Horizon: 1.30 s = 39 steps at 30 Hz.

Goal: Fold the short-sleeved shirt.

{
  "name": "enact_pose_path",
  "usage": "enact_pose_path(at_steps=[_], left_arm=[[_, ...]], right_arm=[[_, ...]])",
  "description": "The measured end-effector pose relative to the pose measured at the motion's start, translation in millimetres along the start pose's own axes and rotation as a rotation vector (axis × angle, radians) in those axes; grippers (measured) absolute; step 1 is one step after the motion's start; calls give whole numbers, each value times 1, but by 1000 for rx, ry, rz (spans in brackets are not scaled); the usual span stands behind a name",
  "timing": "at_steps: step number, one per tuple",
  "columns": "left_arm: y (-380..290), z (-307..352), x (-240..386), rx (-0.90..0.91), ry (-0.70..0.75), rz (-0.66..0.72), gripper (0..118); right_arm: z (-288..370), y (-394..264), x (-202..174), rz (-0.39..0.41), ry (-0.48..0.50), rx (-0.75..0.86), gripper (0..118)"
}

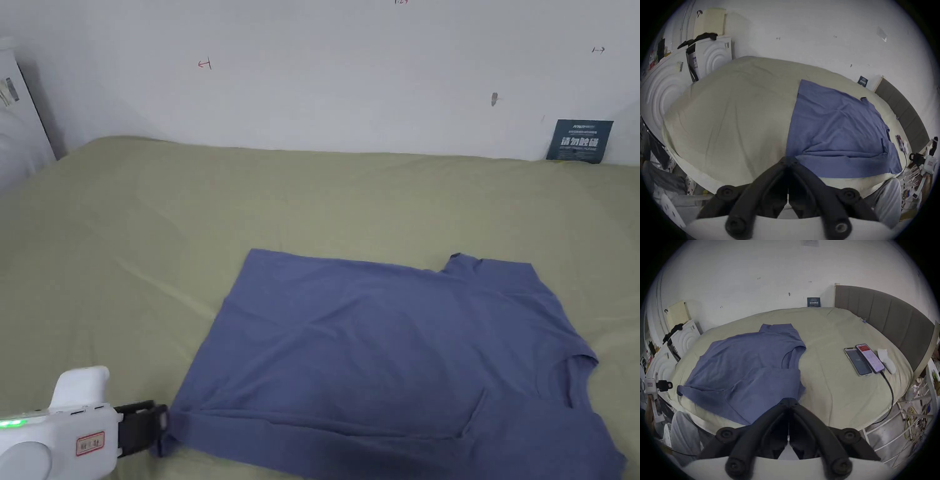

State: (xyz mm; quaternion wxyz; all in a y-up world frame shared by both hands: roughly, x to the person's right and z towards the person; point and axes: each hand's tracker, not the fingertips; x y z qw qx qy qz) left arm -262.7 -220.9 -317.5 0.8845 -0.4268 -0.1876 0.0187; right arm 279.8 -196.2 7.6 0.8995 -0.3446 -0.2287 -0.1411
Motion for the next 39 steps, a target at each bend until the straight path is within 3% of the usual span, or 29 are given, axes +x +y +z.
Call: enact_pose_path(at_steps=[2, 3, 4, 9, 10, 11, 12, 13, 16, 18, 21, 22, 25, 27, 28, 29, 30, 31, 39], left_arm=[[1, -10, 2, -29, -22, -5, 89], [3, -15, 3, -33, -27, -12, 112], [3, -23, 6, -68, 0, -41, 114], [3, -54, 8, -117, 41, -77, 112], [3, -57, 7, -147, 27, -65, 107], [1, -58, 7, -153, -15, -41, 90], [4, -53, 9, -139, 6, -52, 53], [4, -51, 13, -142, 10, -60, 1], [3, -46, 16, -142, 10, -77, 1], [2, -42, 16, -137, 16, -87, 1], [0, -33, 25, -132, 21, -86, 1], [1, -30, 26, -128, 19, -86, 1], [1, -29, 28, -126, 25, -84, 1], [2, -27, 29, -130, 25, -84, 1], [2, -29, 27, -128, 27, -83, 1], [3, -28, 27, -131, 23, -84, 1], [5, -26, 27, -133, 20, -86, 1], [7, -24, 28, -132, 19, -88, 1], [52, -19, 44, -98, 0, -164, 1]], right_arm=[[-1, -2, -1, 1, 0, -10, 3], [0, -3, -1, -1, 3, -15, 3], [0, -4, -1, -4, 7, -19, 3], [-11, -14, 2, -3, 15, -49, 3], [-13, -16, 3, -4, 18, -57, 3], [-13, -17, 3, -5, 20, -64, 3], [-14, -18, 3, -2, 25, -75, 3], [-15, -20, 4, -1, 31, -80, 3], [-17, -24, 5, 3, 105, -95, 3], [-26, -25, 3, 15, 98, -168, 9], [-42, -33, -3, 50, 112, -218, 90], [-47, -35, -4, 50, 108, -219, 102], [-59, -36, -7, 72, 119, -294, 102], [-54, -36, -6, 81, 97, -234, 94], [-53, -34, -5, 95, 51, -213, 59], [-48, -30, -3, 71, 58, -184, 16], [-45, -23, 3, 27, 108, -212, 5], [-42, -17, 6, -7, 122, -208, 5], [-41, 42, 4, 7, 116, -101, 5]])
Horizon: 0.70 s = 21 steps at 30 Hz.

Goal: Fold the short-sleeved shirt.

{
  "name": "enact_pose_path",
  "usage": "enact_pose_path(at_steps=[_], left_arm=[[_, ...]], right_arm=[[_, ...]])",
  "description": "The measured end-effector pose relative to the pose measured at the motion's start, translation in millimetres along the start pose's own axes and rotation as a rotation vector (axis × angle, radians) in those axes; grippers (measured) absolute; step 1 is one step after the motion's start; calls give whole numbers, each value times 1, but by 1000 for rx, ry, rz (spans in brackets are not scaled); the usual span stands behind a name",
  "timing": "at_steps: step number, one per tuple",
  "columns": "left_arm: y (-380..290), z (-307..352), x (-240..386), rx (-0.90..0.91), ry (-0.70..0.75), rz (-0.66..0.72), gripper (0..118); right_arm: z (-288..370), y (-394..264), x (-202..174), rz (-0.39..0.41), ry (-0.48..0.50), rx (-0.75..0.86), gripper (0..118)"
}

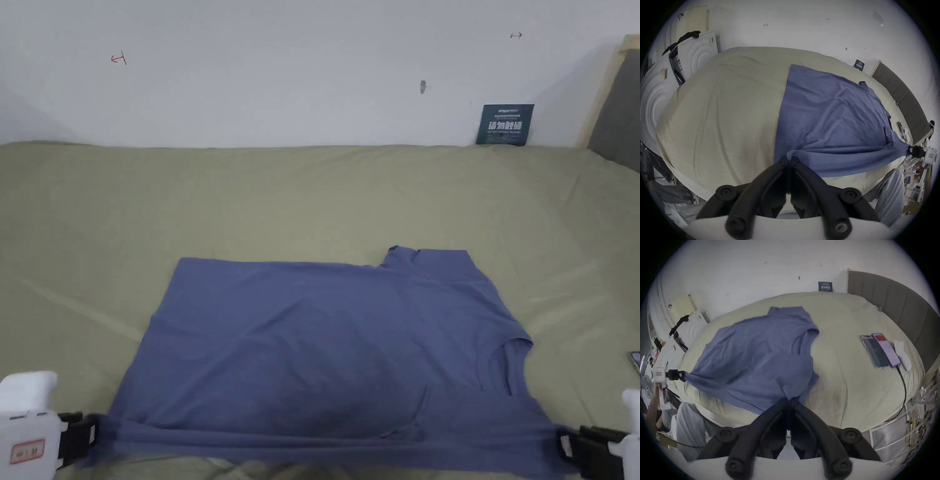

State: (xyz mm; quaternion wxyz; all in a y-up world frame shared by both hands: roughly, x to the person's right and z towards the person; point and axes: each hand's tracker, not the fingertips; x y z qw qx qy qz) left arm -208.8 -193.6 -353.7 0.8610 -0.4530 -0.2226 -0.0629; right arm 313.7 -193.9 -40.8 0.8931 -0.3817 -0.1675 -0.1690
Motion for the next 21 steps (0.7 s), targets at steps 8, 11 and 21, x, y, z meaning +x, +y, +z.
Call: enact_pose_path(at_steps=[8, 11, 21], left_arm=[[82, -47, 3, 2, -9, -23, 1], [108, -76, 3, -10, -18, 2, 1], [133, -150, 3, -77, -23, 39, 1]], right_arm=[[-61, 87, 0, 18, -41, -10, 5], [-94, 107, 6, -9, -58, -53, 5], [-166, 128, 19, -34, -102, -158, 5]])
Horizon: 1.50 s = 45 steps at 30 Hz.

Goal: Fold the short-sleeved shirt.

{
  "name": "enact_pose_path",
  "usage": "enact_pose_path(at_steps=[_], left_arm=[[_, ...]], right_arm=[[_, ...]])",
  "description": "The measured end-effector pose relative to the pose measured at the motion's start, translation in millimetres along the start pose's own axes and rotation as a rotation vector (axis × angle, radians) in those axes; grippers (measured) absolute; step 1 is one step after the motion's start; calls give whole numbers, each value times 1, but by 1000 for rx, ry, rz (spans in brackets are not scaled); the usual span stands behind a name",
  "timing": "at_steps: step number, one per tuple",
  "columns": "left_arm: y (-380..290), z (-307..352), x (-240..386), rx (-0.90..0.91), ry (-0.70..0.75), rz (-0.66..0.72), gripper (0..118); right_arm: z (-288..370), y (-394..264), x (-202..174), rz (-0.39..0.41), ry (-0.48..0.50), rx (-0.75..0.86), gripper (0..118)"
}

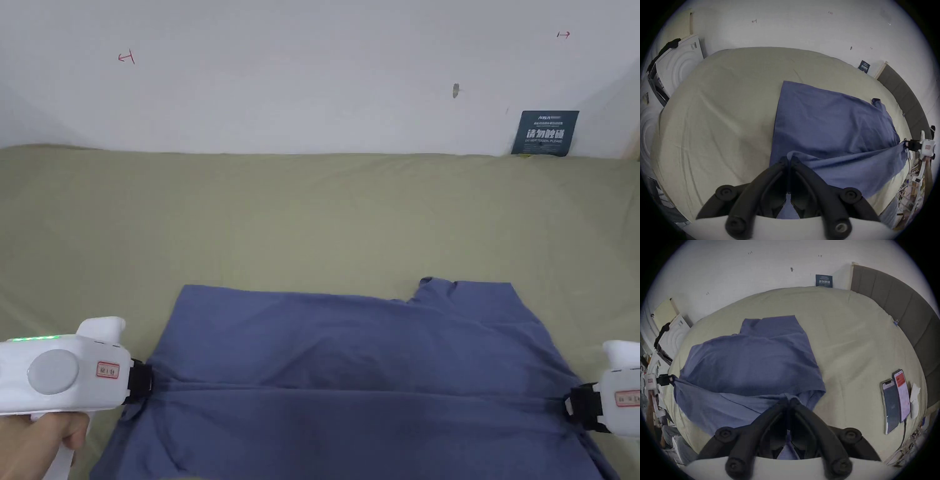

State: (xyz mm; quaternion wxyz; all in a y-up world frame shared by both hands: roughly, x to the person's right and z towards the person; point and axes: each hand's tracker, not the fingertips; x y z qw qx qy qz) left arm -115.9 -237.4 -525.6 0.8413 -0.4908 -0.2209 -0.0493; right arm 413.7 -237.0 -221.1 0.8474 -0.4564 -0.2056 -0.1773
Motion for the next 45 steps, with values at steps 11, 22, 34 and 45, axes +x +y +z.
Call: enact_pose_path(at_steps=[11, 22, 34, 45], left_arm=[[-48, 51, -8, 113, 50, 13, 104], [-82, 48, -20, 45, 12, 36, 0], [-78, 18, -5, -9, 52, 2, 12], [-79, 19, -3, -23, 48, -17, 3]], right_arm=[[54, -61, -6, -18, 14, 100, 102], [71, -99, -2, -6, -1, 113, 2], [53, -93, 5, 8, 16, 89, 2], [18, -91, 5, 2, 48, -28, 109]])
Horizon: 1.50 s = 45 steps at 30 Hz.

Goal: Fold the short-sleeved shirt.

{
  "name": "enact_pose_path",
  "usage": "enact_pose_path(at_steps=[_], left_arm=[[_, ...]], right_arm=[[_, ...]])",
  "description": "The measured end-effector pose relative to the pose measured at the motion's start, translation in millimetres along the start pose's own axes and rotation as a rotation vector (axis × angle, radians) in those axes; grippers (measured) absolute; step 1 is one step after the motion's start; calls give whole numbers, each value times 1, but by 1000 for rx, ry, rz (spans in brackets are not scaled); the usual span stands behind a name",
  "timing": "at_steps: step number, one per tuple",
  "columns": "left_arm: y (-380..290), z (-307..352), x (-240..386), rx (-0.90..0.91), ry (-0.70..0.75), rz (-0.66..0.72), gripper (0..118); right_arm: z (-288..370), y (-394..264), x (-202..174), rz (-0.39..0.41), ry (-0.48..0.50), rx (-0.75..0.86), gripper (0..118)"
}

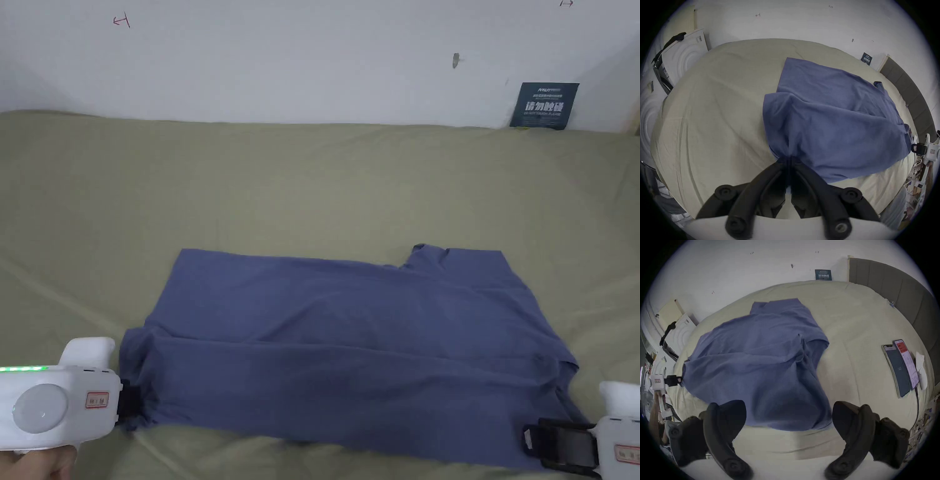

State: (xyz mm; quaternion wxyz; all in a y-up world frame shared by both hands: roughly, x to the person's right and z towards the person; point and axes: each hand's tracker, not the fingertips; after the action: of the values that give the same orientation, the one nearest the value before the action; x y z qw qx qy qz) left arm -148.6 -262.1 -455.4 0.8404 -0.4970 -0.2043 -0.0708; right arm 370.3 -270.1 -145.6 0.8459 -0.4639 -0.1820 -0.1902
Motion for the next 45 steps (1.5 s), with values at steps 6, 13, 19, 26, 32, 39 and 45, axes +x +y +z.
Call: enact_pose_path(at_steps=[6, 13, 19, 26, 32, 39, 45], left_arm=[[1, 9, -3, 10, -3, 14, 3], [-2, 39, 6, 29, 4, -2, 3], [-23, 66, 8, 30, 16, -27, 3], [-84, 108, 2, 31, -30, 27, 3], [-109, 114, -7, 19, -36, 45, 3], [-108, 104, -18, 33, -23, 84, 32], [-77, 124, -15, 121, -37, 89, 103]], right_arm=[[17, -6, 8, -52, 29, 48, 8], [42, -8, 1, -38, 25, 88, 8], [66, -32, 4, -30, 26, 94, 8], [97, -90, 10, -46, 42, 71, 8], [101, -113, 13, -51, 45, 50, 8], [102, -107, 11, -18, 15, 52, 26], [115, -80, 5, -37, 41, 164, 90]])
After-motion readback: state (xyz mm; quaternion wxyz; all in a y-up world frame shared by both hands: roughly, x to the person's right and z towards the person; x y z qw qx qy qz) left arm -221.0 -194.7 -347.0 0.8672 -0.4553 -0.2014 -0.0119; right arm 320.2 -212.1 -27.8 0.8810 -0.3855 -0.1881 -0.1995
